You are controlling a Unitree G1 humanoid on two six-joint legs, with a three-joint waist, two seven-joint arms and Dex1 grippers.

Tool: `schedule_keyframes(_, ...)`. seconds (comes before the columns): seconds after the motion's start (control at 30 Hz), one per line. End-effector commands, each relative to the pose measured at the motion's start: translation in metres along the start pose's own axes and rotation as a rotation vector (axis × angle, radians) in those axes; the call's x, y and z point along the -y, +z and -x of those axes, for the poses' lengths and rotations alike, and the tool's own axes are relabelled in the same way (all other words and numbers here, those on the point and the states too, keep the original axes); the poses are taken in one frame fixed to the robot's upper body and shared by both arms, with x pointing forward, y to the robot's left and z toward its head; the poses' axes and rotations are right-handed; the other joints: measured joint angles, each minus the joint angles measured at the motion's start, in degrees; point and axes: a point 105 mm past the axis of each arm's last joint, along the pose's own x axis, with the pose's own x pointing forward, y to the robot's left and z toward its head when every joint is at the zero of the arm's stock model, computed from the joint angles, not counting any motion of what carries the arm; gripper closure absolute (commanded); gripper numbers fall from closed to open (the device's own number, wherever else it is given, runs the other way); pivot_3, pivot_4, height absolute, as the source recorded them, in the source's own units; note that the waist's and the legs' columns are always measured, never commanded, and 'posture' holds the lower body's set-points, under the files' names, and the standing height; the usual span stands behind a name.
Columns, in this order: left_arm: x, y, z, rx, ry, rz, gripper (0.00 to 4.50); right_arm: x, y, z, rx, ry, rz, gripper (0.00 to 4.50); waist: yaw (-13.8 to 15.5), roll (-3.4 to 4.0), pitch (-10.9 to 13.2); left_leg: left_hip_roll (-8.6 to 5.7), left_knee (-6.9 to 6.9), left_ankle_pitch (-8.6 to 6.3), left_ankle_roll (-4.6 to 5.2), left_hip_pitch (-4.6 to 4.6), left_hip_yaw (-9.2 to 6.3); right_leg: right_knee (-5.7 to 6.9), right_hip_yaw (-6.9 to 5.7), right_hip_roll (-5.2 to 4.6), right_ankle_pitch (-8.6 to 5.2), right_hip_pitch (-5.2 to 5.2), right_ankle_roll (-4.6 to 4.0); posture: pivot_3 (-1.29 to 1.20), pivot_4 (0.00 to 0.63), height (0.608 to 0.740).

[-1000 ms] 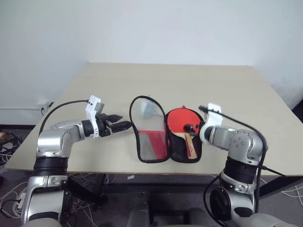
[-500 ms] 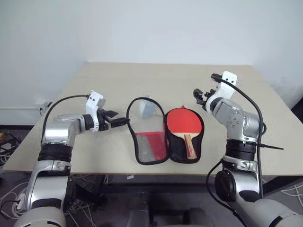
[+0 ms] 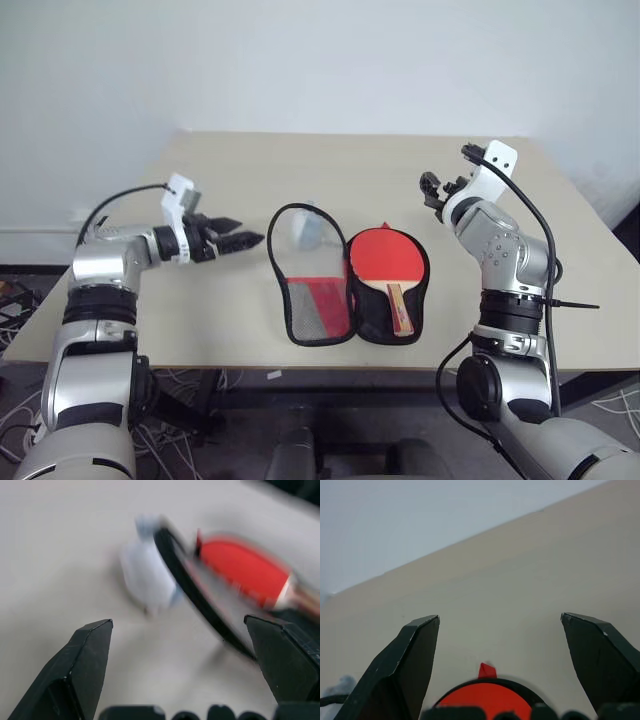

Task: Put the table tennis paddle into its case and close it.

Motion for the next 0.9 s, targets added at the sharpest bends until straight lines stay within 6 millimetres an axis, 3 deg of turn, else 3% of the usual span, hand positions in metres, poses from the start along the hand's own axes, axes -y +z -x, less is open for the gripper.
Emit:
schedule_keyframes(0.03,-0.007,0.002,0.010,-0.021,0.040,-0.043,0.00,-0.010,0.022,0.005,0.087,0.031,-0.032,0.30,-0.01,0.01,0.00,0.00,0.01,0.01,0.00,0.01,0.01,0.01,0.01,0.00,0.00,0.01,0.00,0.00,0.000,0.740)
schedule_keyframes(0.17,-0.004,-0.038,0.003,-0.209,0.011,-0.133,0.00,-0.008,0.032,0.009,0.123,0.068,-0.066,0.30,0.00,0.04,0.00,0.02,0.00,0.02,-0.01,0.06,0.01,0.03,0.02,0.02,0.01,0.05,-0.02,0.00,0.000,0.740)
schedule_keyframes(0.33,0.003,-0.067,-0.010,-0.331,-0.050,-0.214,0.00,-0.010,0.030,0.013,0.087,0.151,0.033,0.30,0.30,-0.03,0.00,0.05,0.03,0.03,-0.02,0.00,0.03,0.04,0.02,0.03,0.03,0.00,-0.07,0.00,0.000,0.740)
schedule_keyframes(0.4,0.010,-0.074,-0.027,-0.334,-0.091,-0.228,0.00,-0.008,0.032,0.017,0.086,0.163,0.090,0.30,0.29,-0.02,-0.01,0.05,0.03,0.03,-0.02,0.01,0.06,0.03,0.02,0.02,0.05,0.00,-0.11,0.00,0.000,0.740)
schedule_keyframes(0.63,0.052,-0.063,-0.082,-0.204,-0.268,-0.116,0.00,0.006,0.034,0.027,0.104,0.147,0.107,0.30,0.17,-0.03,0.00,0.05,0.15,0.09,0.07,-0.07,-0.01,0.04,0.03,0.08,0.07,-0.02,-0.12,0.00,0.000,0.740)
schedule_keyframes(0.77,0.082,-0.034,-0.111,-0.058,-0.356,-0.035,0.00,-0.012,0.079,0.051,0.293,0.336,-0.165,0.30,0.14,-0.02,0.01,0.05,0.17,0.37,0.38,-0.16,-0.08,0.06,0.07,0.16,0.08,0.07,-0.08,0.00,0.000,0.740)
schedule_keyframes(0.9,0.117,-0.033,-0.133,-0.039,-0.461,0.017,0.00,-0.016,0.098,0.056,0.367,0.347,-0.195,0.30,0.11,0.00,0.02,0.05,0.21,0.39,0.41,-0.10,-0.12,0.06,0.07,0.17,0.08,0.18,-0.07,0.00,0.000,0.740)
